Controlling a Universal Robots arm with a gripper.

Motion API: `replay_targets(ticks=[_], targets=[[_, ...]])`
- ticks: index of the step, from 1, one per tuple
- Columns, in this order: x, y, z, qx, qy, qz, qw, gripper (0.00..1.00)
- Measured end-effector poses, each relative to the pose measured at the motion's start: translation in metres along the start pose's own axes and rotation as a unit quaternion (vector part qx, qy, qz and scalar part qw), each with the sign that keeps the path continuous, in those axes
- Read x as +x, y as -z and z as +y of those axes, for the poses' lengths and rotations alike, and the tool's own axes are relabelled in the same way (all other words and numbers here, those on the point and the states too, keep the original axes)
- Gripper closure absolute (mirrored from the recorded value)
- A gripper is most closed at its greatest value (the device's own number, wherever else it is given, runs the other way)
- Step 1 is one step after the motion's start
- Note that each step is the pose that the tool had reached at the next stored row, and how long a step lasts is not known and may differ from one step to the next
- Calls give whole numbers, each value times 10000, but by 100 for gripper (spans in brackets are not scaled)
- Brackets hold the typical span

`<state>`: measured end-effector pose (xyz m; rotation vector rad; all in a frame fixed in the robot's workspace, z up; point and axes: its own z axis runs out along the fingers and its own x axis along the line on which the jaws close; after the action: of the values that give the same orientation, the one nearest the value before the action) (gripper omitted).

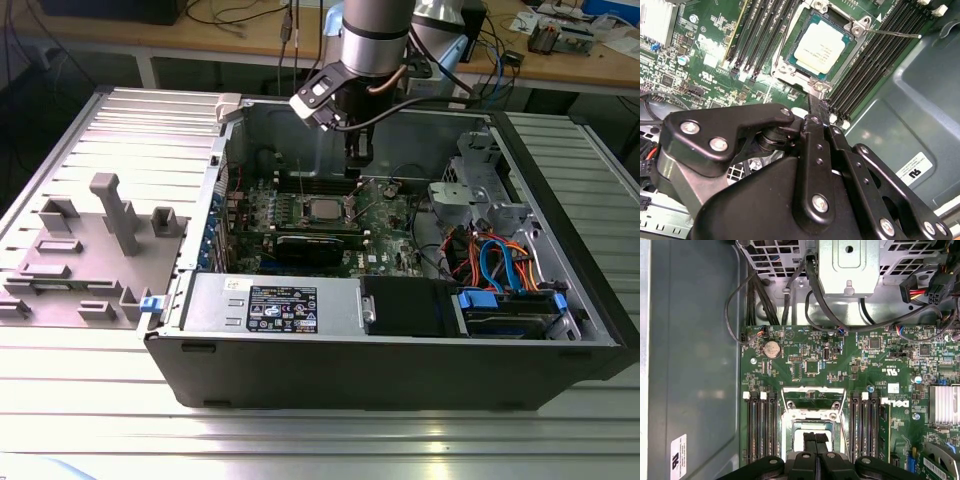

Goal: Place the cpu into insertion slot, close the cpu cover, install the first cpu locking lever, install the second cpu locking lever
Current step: 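Close the cpu cover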

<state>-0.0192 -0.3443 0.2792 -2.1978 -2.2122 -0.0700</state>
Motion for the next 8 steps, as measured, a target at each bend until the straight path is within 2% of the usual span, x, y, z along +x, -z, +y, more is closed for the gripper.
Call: replay_targets(ticks=[8], targets=[[0, -1, 46, 0, 0, 0, 10000, 89]])
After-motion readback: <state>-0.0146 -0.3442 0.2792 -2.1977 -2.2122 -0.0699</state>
